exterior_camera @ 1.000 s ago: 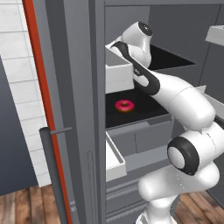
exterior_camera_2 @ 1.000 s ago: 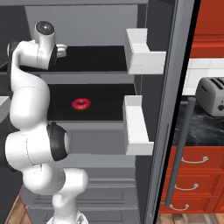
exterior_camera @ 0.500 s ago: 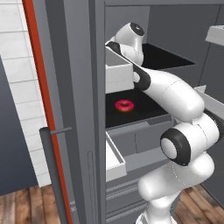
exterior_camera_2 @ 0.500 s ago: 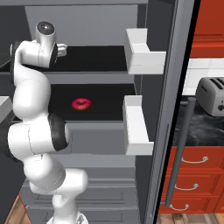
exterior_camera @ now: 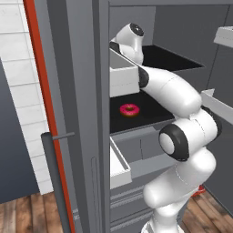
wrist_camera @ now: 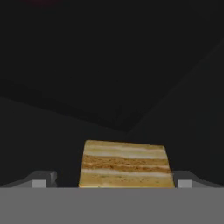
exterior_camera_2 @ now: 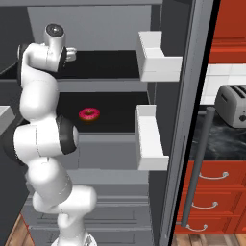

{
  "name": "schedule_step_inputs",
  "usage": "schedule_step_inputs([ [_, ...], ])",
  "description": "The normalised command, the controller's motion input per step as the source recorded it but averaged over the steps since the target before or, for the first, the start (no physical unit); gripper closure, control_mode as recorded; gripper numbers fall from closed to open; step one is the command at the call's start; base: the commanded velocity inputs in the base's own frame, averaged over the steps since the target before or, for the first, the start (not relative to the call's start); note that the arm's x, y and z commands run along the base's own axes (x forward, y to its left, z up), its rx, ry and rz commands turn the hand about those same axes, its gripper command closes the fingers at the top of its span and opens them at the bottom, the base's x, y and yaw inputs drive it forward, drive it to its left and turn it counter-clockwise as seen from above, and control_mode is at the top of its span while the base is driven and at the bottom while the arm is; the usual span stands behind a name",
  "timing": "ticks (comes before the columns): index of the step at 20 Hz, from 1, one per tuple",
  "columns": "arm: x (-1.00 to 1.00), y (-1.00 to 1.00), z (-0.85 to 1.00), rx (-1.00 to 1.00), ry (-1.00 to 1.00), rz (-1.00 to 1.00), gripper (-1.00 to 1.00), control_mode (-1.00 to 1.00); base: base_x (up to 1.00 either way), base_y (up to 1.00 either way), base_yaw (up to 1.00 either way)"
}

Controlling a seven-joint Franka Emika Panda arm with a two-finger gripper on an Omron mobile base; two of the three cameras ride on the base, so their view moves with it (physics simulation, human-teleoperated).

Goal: Take the cake and donut from the fridge and place them on the empty tray on the dining counter.

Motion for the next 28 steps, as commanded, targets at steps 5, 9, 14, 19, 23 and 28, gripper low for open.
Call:
schedule_step_inputs([
  [5,0.13,0.30,-0.14,-0.07,0.02,0.00,-1.00,-1.00,0.00,0.00,0.00],
  [9,0.13,0.13,-0.16,-0.05,0.02,0.00,-1.00,-1.00,0.00,0.00,0.00],
  [14,0.09,0.00,-0.12,-0.01,0.02,0.00,1.00,-1.00,0.00,0.00,0.00],
  [19,-0.23,-0.28,-0.09,0.13,-0.07,0.00,1.00,-1.00,0.00,0.00,0.00],
  [23,-0.59,-0.28,-0.19,0.18,-0.23,0.00,1.00,-1.00,0.00,0.00,0.00],
  [28,-0.96,-0.23,0.06,0.03,-0.10,0.00,1.00,-1.00,0.00,0.00,0.00],
])
